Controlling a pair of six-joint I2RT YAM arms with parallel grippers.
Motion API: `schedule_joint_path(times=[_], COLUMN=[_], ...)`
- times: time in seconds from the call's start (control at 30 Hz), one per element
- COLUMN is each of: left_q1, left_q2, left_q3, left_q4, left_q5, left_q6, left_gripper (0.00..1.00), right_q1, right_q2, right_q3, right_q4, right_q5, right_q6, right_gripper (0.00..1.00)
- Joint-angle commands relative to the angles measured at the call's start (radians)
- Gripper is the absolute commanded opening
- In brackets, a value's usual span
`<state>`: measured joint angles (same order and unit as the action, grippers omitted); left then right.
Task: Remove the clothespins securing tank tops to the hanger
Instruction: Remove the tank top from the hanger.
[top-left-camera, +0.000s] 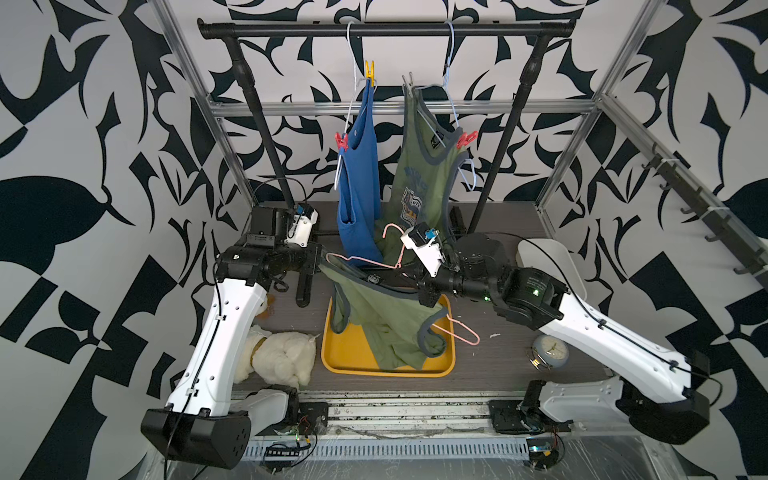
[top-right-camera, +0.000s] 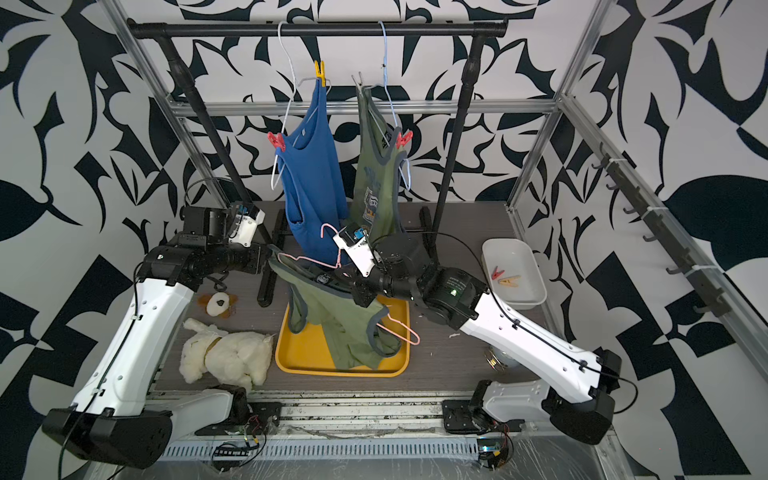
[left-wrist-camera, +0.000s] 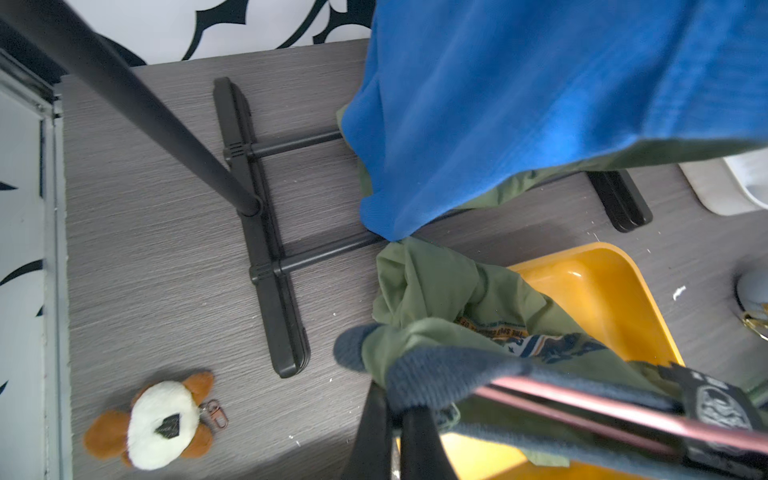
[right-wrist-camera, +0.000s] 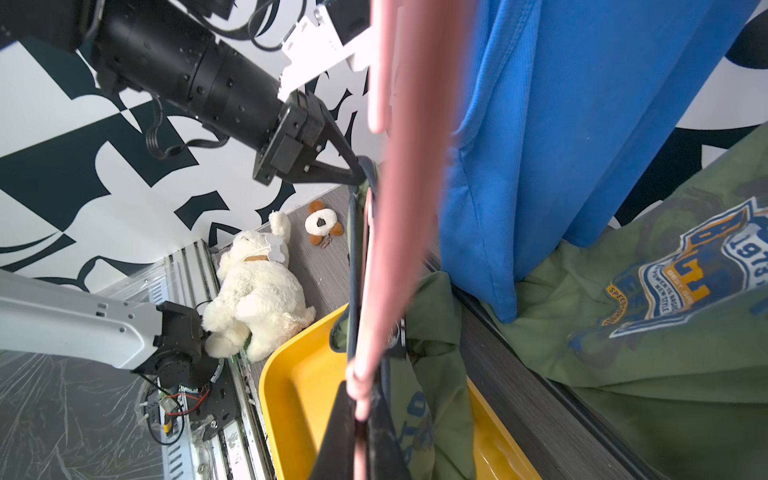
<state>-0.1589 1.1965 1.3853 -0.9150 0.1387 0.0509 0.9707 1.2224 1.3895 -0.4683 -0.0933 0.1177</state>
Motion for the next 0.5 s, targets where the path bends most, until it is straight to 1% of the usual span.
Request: schedule_joint_path(times=[0.0, 0.13, 0.27, 0.4, 0.47], left_q1=[0.021, 0.025, 0.025, 0.024, 0.024], left_q2=[-0.001, -0.006, -0.006, -0.023, -0.034], left_q3=[0.02, 0.005, -0.019, -0.048, -0.062], left_q4=[0.027, 0.029, 0.027, 0.021, 0.02], left_q5=[-0.024, -0.008, 0.105, 0.176, 0.192], left_q6=[-0.034, -0.032, -0.028, 0.005, 0.017], left_gripper=[0.0, 0.0, 0.0, 0.0, 0.0], right_q1=[0.005, 0.005, 0.005, 0.005, 0.005], right_q2=[-0.072, -0.118, -0.127, -0.11, -0.091], right_q3=[-0.025, -0.078, -0.118, -0.154, -0.166], right_q4=[0.04, 0.105, 0.201, 0.323, 0.38], right_q5=[0.029, 0.042, 0.054, 0.091, 0.095], right_q6=[-0.018, -0.012, -0.017, -0.033, -0.034], right_gripper=[0.0, 0.0, 0.0, 0.0, 0.0])
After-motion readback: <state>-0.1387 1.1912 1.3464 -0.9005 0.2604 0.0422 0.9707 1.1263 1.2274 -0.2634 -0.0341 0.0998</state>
